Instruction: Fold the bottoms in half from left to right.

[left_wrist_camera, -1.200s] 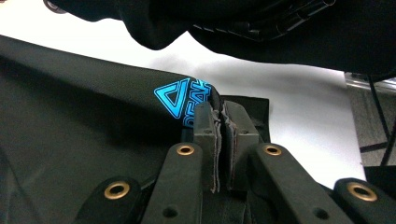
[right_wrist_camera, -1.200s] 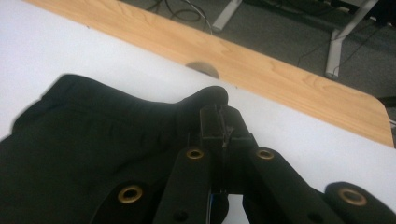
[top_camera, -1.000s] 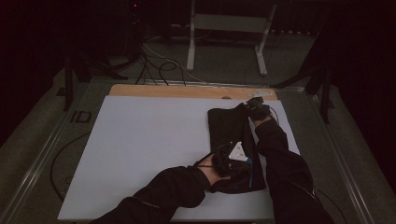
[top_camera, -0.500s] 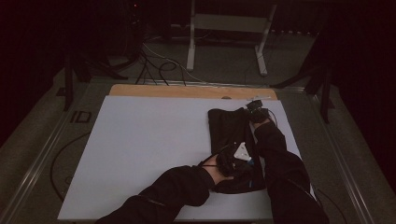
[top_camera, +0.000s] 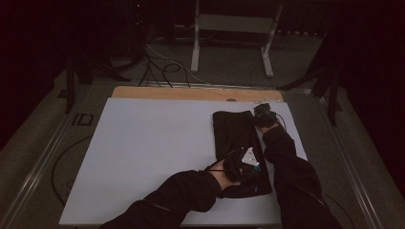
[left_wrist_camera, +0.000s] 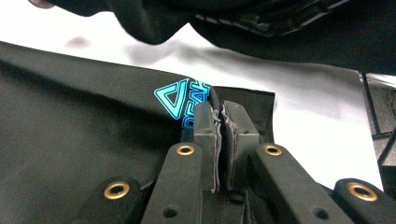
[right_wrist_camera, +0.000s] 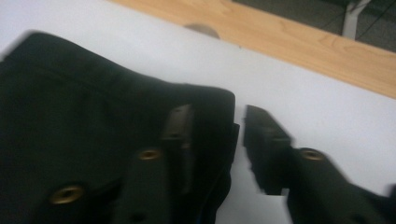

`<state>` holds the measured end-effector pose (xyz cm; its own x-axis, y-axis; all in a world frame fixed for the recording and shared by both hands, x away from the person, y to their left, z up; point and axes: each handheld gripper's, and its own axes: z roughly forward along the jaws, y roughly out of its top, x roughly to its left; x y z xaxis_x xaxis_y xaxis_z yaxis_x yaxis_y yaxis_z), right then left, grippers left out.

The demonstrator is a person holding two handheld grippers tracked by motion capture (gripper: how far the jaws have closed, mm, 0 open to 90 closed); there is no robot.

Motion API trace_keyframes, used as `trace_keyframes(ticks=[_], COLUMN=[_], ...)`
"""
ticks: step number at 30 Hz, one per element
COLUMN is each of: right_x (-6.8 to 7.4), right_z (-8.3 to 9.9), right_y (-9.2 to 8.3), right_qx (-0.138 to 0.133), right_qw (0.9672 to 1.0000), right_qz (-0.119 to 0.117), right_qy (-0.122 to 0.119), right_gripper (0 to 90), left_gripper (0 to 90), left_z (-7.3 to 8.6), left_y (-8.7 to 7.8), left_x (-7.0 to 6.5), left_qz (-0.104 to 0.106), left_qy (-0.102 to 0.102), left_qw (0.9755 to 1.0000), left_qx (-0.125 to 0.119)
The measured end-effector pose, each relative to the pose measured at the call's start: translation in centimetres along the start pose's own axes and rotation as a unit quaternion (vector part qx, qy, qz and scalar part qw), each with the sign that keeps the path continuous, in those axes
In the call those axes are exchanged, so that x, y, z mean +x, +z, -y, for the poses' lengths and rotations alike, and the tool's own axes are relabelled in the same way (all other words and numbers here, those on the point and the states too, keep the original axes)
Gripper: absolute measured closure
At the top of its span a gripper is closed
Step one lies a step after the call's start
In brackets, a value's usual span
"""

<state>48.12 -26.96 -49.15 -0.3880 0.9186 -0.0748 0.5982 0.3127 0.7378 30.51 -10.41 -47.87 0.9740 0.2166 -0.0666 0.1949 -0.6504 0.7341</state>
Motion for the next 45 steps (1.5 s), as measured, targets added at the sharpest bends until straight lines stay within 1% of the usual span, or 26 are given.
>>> trace_keyframes(ticks=[1,2,3,5,6,7,11,14,16,18,22,23,25,26,27,29,32,33,36,37,39,40,41,43,44,45], right_x=[0.1,0.1,0.2,0.3,0.4,0.5,0.6,0.5,0.6,0.7,0.8,0.9,0.9,0.8,0.9,0.9,1.0,1.0,1.1,1.2,1.3,1.3,1.4,1.4,1.4,1.4], right_z=[-0.1,-0.1,-0.2,-0.3,-0.4,-0.5,-0.9,-1.2,-1.1,-0.9,-0.5,-0.4,-0.3,-0.2,-0.1,0.0,0.1,0.1,0.1,0.2,0.2,0.2,0.2,0.3,0.3,0.3], right_y=[-0.4,-0.7,-1.0,-1.7,-2.1,-2.6,-4.0,-5.0,-5.4,-5.7,-6.2,-6.3,-6.3,-6.4,-6.6,-6.8,-7.2,-7.3,-7.5,-7.5,-7.5,-7.6,-7.5,-7.5,-7.6,-7.6], right_qx=[-0.004,-0.005,-0.009,-0.019,-0.021,-0.03,-0.048,-0.059,-0.063,-0.065,-0.068,-0.067,-0.067,-0.067,-0.069,-0.071,-0.073,-0.074,-0.078,-0.079,-0.08,-0.079,-0.08,-0.081,-0.082,-0.082], right_qw=[1.0,1.0,0.9999,0.9997,0.9996,0.9993,0.9985,0.9976,0.9973,0.9971,0.9966,0.9967,0.9968,0.9967,0.9965,0.9965,0.9962,0.9961,0.9958,0.9956,0.9956,0.9957,0.9954,0.9954,0.9954,0.9954], right_qz=[-0.003,-0.004,-0.011,-0.016,-0.018,-0.021,-0.025,-0.032,-0.035,-0.036,-0.043,-0.043,-0.043,-0.043,-0.043,-0.043,-0.045,-0.045,-0.047,-0.048,-0.047,-0.047,-0.049,-0.048,-0.049,-0.048], right_qy=[0.006,0.005,0.005,0.009,0.009,0.01,0.008,0.015,0.014,0.011,0.014,0.015,0.014,0.014,0.017,0.014,0.013,0.012,0.012,0.015,0.014,0.014,0.014,0.013,0.012,0.012], right_gripper=[52.5,50.2,48.4,45.8,45.7,45.6,45.3,45.3,45.3,45.2,44.6,44.4,43.8,43.7,43.5,43.5,43.4,43.4,43.5,43.6,44.0,44.2,44.2,44.3,44.3,44.3], left_gripper=[85.3,85.3,85.3,85.3,85.3,85.3,85.2,85.1,84.3,82.3,77.4,75.7,75.6,75.6,73.3,73.3,73.2,73.3,76.3,79.1,84.5,88.6,89.7,89.9,90.0,90.0], left_z=[-0.1,-0.2,-0.3,-0.5,-0.6,-0.7,-1.2,-1.4,-1.6,-1.7,-2.1,-2.3,-2.4,-2.8,-2.9,-3.0,-2.6,-2.4,-1.8,-1.6,-1.3,-1.2,-1.1,-1.1,-1.2,-1.2], left_y=[0.0,0.0,0.0,0.1,0.1,0.1,0.4,0.8,1.0,1.1,0.5,0.1,-0.1,-0.9,-1.1,-1.8,-2.4,-2.5,-2.4,-2.3,-1.7,-1.4,-1.1,-0.6,-0.3,-0.1], left_x=[-0.1,-0.1,-0.2,-0.4,-0.5,-0.6,-1.1,-1.4,-1.6,-1.8,-2.1,-2.2,-2.2,-2.2,-2.1,-1.9,-1.2,-0.8,0.1,0.2,0.1,-0.1,-0.3,-0.6,-0.8,-0.9], left_qz=[0.001,0.001,-0.001,-0.002,-0.003,-0.002,-0.004,-0.001,0.01,0.014,0.023,0.021,0.021,0.017,0.016,0.004,-0.005,-0.009,-0.014,-0.013,-0.004,-0.002,-0.002,0.01,0.012,0.015], left_qy=[0.0,0.002,0.004,0.007,0.011,0.011,0.019,0.025,0.03,0.03,0.024,0.025,0.026,0.02,0.022,0.025,0.026,0.024,0.011,0.012,0.014,0.022,0.028,0.03,0.032,0.039], left_qw=[1.0,1.0,1.0,1.0,0.9999,0.9999,0.9998,0.9996,0.9991,0.9991,0.9994,0.9994,0.9994,0.9996,0.9996,0.9995,0.9995,0.9996,0.9998,0.9998,0.9999,0.9997,0.9995,0.9992,0.9991,0.9985], left_qx=[0.0,0.0,0.0,-0.001,0.001,0.001,0.006,0.016,0.027,0.025,0.014,0.007,0.005,-0.01,-0.012,-0.016,-0.017,-0.012,-0.01,-0.005,0.006,0.011,0.017,0.023,0.026,0.034])
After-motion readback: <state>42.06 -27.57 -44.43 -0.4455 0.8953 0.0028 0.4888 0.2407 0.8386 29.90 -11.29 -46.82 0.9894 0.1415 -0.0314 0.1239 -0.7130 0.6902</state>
